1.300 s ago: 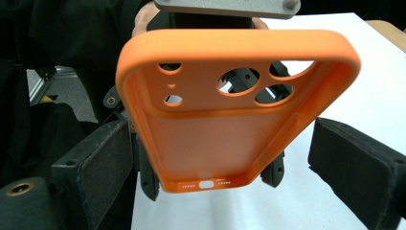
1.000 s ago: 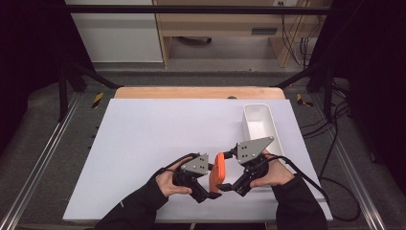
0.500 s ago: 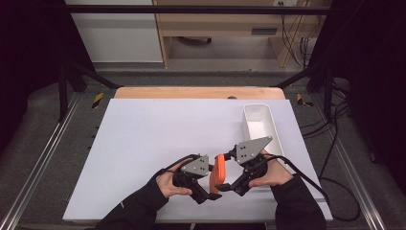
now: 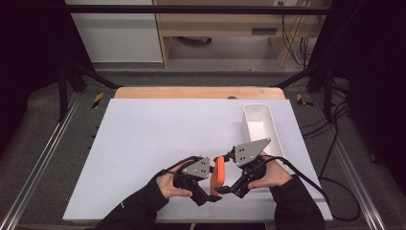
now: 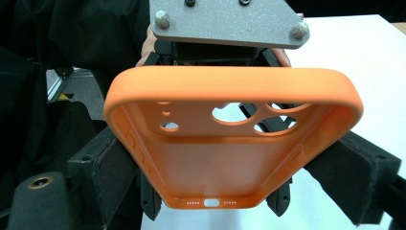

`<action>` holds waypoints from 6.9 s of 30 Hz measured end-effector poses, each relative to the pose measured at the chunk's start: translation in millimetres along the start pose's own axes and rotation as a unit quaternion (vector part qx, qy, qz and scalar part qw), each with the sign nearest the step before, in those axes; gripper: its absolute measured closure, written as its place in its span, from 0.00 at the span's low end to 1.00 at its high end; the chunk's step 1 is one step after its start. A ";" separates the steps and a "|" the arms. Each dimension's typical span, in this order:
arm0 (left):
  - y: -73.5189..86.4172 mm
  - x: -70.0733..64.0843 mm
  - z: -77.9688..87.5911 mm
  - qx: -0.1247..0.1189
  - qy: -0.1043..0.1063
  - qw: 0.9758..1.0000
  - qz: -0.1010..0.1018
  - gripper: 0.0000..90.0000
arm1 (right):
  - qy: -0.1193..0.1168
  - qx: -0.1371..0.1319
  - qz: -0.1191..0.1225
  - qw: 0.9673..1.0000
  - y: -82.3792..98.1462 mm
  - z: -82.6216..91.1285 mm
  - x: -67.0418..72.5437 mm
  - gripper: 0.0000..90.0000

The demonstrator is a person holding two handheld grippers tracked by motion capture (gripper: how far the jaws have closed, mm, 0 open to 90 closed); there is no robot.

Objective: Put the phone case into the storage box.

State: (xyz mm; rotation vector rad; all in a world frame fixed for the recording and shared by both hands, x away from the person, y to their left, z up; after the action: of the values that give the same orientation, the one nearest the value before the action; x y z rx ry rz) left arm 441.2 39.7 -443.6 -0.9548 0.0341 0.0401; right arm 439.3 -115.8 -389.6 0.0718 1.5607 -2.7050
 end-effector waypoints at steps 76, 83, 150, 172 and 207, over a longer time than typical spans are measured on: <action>50.6 18.3 89.1 -0.055 -0.138 0.983 0.111 0.04 | 0.120 -0.031 -0.040 0.991 -15.2 49.8 -13.5 0.18; 71.0 24.1 110.0 -0.063 -0.179 0.972 0.137 0.04 | 0.156 -0.036 -0.056 0.985 -18.2 62.1 -18.6 0.18; 121.8 42.5 158.4 -0.073 -0.269 0.942 0.189 0.03 | 0.469 0.005 -0.220 0.855 -28.9 133.3 -121.4 0.18; 123.0 42.5 156.8 -0.067 -0.266 0.943 0.188 0.03 | 0.506 0.022 -0.264 0.821 -17.8 126.3 -158.8 0.18; 124.2 42.7 153.0 -0.057 -0.264 0.946 0.181 0.03 | 0.531 0.063 -0.313 0.785 15.1 101.9 -199.7 0.18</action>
State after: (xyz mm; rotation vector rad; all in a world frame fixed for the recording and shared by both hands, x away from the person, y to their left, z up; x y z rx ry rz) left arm 479.4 237.2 -458.5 -1.0178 -0.2911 0.6432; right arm 636.1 -213.1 -342.1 1.6169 1.7560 -3.5287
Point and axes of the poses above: each handheld gripper's, and its own axes: z roughly backward along the jaws, y roughly out of its underside, x roughly to its left, the point moved 3 cm from there along -z, roughly forward along the jaws, and after that the axes turned 4 degrees about z, right-handed, at the moved point
